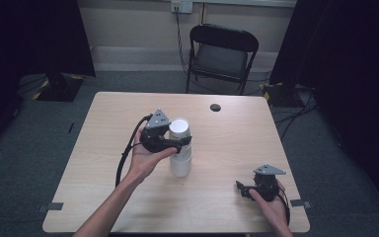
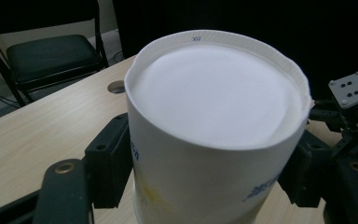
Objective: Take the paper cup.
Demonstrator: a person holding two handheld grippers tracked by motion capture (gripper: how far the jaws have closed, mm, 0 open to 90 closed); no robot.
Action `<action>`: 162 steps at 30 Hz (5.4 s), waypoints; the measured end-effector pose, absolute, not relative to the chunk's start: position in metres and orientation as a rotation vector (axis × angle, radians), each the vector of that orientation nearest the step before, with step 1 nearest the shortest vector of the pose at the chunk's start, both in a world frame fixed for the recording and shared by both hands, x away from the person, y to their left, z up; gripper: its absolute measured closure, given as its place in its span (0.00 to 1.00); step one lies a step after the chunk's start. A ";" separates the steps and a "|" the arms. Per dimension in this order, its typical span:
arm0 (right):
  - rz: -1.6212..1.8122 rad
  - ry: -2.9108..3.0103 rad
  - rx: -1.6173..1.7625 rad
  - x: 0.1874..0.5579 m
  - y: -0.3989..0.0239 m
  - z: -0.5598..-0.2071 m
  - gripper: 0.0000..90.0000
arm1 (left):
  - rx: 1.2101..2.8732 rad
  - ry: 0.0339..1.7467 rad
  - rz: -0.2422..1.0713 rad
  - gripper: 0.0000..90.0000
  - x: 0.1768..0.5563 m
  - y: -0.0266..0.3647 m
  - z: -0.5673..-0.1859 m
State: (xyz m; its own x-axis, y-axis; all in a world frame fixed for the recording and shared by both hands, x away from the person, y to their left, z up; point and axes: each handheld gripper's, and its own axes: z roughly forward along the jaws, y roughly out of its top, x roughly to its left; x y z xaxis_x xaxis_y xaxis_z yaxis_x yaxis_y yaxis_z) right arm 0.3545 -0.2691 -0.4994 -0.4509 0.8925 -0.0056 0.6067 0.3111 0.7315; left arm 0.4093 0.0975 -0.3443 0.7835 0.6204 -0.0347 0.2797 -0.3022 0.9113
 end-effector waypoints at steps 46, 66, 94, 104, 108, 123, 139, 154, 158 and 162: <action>0.973 2.179 1.332 0.353 -0.269 -0.497 0.16 | 1.817 0.592 0.407 0.34 0.358 0.144 -0.305; 1.333 2.216 1.022 0.323 -0.219 -0.425 0.33 | 1.809 0.627 0.354 0.34 0.334 0.157 -0.324; 1.607 2.210 0.586 0.308 -0.130 -0.376 0.44 | 1.620 0.710 -0.075 0.35 0.334 0.151 -0.346; 1.625 2.148 0.491 0.308 -0.119 -0.374 0.48 | 1.613 0.737 -0.171 0.36 0.336 0.145 -0.351; 1.630 2.124 0.476 0.308 -0.118 -0.375 0.50 | 1.592 0.738 -0.222 0.36 0.337 0.144 -0.354; 1.685 2.006 0.418 0.306 -0.112 -0.374 0.61 | 1.503 0.735 -0.380 0.35 0.342 0.141 -0.362; 1.709 1.929 0.410 0.303 -0.115 -0.372 0.75 | 1.479 0.749 -0.445 0.35 0.346 0.140 -0.368; 1.706 1.920 0.412 0.303 -0.116 -0.373 0.83 | 1.477 0.732 -0.442 0.32 0.346 0.141 -0.368; 1.720 1.911 0.411 0.303 -0.117 -0.372 0.85 | 1.475 0.733 -0.442 0.30 0.347 0.142 -0.368; 1.724 1.912 0.409 0.304 -0.118 -0.372 0.86 | 1.482 0.738 -0.426 0.27 0.347 0.143 -0.367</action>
State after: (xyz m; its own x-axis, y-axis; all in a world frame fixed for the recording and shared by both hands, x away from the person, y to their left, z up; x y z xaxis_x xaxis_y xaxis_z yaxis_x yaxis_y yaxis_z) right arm 0.3038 -0.1180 -0.3718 -0.8145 0.5513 -0.1806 -0.1229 0.1403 0.9825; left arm 0.3472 0.1426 -0.3675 0.7174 0.1791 -0.6733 0.6726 0.0737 0.7363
